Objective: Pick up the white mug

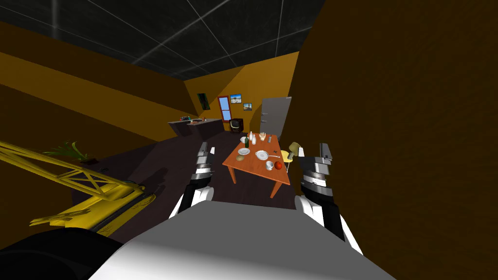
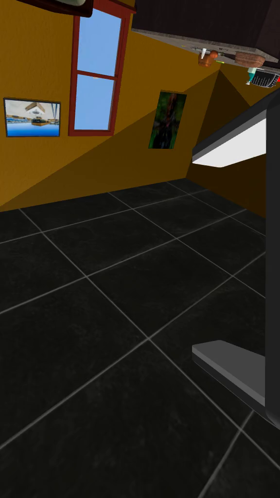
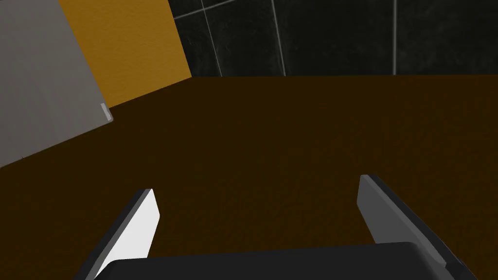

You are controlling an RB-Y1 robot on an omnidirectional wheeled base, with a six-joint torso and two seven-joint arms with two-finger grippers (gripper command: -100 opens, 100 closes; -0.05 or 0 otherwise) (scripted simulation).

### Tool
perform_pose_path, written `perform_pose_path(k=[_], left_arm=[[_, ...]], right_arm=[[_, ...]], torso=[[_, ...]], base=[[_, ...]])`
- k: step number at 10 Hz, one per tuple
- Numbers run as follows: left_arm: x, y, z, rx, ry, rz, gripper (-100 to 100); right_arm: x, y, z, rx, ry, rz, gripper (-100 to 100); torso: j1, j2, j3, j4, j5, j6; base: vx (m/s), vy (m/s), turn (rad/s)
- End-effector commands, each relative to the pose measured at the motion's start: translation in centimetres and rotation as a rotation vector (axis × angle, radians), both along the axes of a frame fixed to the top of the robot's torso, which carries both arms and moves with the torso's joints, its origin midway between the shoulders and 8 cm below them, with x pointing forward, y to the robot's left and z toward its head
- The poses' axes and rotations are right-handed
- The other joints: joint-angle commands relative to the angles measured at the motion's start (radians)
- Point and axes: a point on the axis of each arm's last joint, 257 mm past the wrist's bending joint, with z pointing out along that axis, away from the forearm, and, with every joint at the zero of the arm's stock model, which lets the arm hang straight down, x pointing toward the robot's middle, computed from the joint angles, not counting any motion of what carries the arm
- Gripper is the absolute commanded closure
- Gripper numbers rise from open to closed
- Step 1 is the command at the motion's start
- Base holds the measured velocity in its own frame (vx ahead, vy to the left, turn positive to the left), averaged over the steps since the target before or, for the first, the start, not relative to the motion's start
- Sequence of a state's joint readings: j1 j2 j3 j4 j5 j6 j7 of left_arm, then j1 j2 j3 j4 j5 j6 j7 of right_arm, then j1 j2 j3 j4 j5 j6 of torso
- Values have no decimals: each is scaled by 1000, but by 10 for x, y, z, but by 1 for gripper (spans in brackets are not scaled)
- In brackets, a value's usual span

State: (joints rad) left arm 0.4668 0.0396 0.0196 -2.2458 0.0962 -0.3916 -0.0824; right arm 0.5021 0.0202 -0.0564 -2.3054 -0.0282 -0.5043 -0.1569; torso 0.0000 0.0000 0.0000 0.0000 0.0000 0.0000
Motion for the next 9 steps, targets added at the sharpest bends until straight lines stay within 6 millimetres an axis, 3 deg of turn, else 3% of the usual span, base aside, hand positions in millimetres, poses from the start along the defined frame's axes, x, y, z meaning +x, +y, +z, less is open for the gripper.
perform_pose_path(k=[1,9], left_arm=[[0,0,0,0,0,0,0],[0,0,0,0,0,0,0]], right_arm=[[6,6,-5,-43,21,10,-100],[63,40,-72,-394,198,6,-100]], torso=[[0,0,0,0,0,0],[0,1,0,0,0,0]], base=[[-3,2,38],[-18,6,87]])
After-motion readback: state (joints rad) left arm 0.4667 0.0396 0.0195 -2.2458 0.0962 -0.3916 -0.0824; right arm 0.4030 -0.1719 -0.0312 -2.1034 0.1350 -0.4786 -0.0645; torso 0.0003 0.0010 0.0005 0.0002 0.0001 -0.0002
